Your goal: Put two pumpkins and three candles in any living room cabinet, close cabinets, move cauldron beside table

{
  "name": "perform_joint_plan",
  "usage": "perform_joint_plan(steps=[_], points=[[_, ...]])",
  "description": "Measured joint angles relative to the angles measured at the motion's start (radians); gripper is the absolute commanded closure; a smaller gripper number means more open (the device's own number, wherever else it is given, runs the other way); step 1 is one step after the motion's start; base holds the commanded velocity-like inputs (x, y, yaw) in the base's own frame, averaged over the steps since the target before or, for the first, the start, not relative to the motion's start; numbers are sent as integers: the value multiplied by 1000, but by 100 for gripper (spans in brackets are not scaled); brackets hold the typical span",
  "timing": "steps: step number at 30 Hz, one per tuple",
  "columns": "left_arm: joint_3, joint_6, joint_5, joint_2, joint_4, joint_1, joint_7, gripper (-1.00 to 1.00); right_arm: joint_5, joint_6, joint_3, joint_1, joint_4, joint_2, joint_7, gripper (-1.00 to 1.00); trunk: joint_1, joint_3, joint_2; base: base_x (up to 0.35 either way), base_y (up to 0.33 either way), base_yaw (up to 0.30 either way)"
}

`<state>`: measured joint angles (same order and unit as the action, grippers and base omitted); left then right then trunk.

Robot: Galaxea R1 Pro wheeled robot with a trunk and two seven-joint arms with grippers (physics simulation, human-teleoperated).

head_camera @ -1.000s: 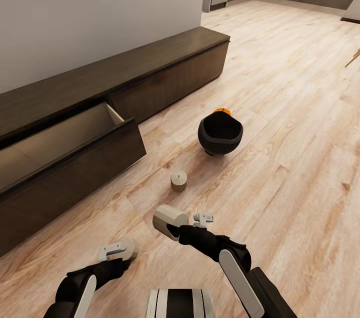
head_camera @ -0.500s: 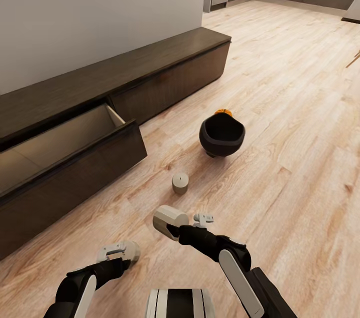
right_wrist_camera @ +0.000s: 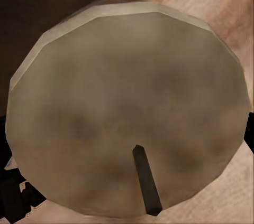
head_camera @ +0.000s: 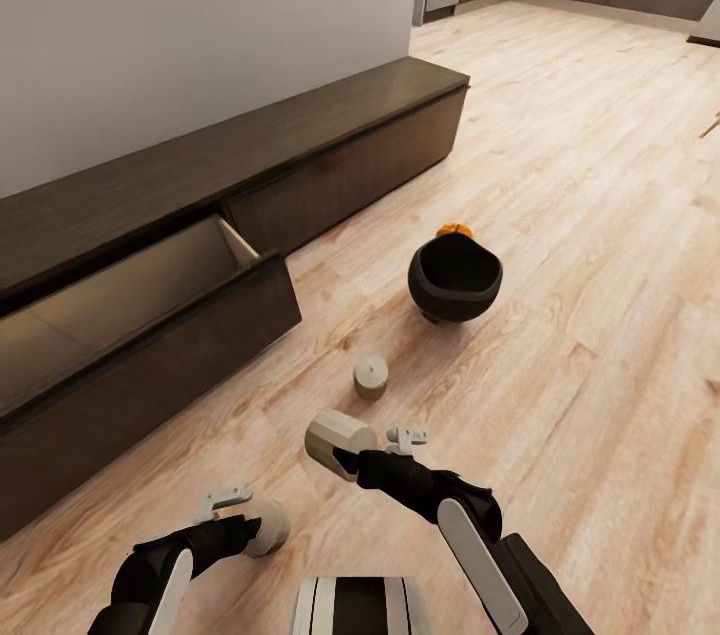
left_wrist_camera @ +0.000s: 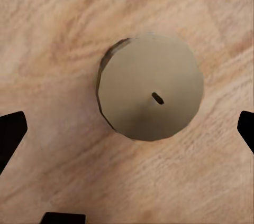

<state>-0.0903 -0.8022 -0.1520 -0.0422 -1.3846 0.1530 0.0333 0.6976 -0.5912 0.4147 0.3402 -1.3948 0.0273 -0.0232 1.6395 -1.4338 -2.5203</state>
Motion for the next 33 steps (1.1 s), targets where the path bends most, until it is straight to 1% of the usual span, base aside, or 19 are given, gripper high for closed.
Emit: perform_joint_plan(steps=[8, 16, 19, 21, 23, 25, 28, 31, 33], points=[[0, 7, 1, -1, 0, 0, 0, -100, 0, 0, 0, 0, 0, 0, 0, 100, 0, 0, 0, 43, 34, 0], [0, 23, 0, -2, 0, 0, -1, -100, -1, -1, 0, 0, -4, 0, -1, 100, 4, -31, -2, 0, 0, 0], [0, 24, -3, -2, 0, 0, -1, -100, 1, 1, 1, 0, -12, 0, -1, 100, 4, -31, -2, 0, 0, 0], [0, 25, -2, -3, 0, 0, -1, -100, 6, -1, 4, -2, -53, -1, -1, 100, 4, -31, -2, 0, 0, 0], [1, 35, -3, -4, 0, 0, -1, -100, 9, -6, 9, -39, -129, -1, -1, 100, 4, -31, -2, 0, 0, 0], [1, 52, -3, -4, 0, 0, -1, -100, 3, -8, 11, -66, -161, -1, -1, 100, 4, -31, -2, 0, 0, 0], [2, 64, -4, -7, 0, 0, -1, -100, 0, -9, 10, -82, -180, -1, -1, 100, 4, -31, -2, 0, 0, 0], [14, 68, -3, -24, 0, 0, -1, -100, -1, -10, 3, -85, -185, 0, 1, 100, 4, -31, -2, 0, 0, 0], [17, 71, -3, -28, 0, 0, -1, -100, 8, -6, 0, -86, -186, 0, 31, 100, 4, -31, -2, 0, 0, 0]])
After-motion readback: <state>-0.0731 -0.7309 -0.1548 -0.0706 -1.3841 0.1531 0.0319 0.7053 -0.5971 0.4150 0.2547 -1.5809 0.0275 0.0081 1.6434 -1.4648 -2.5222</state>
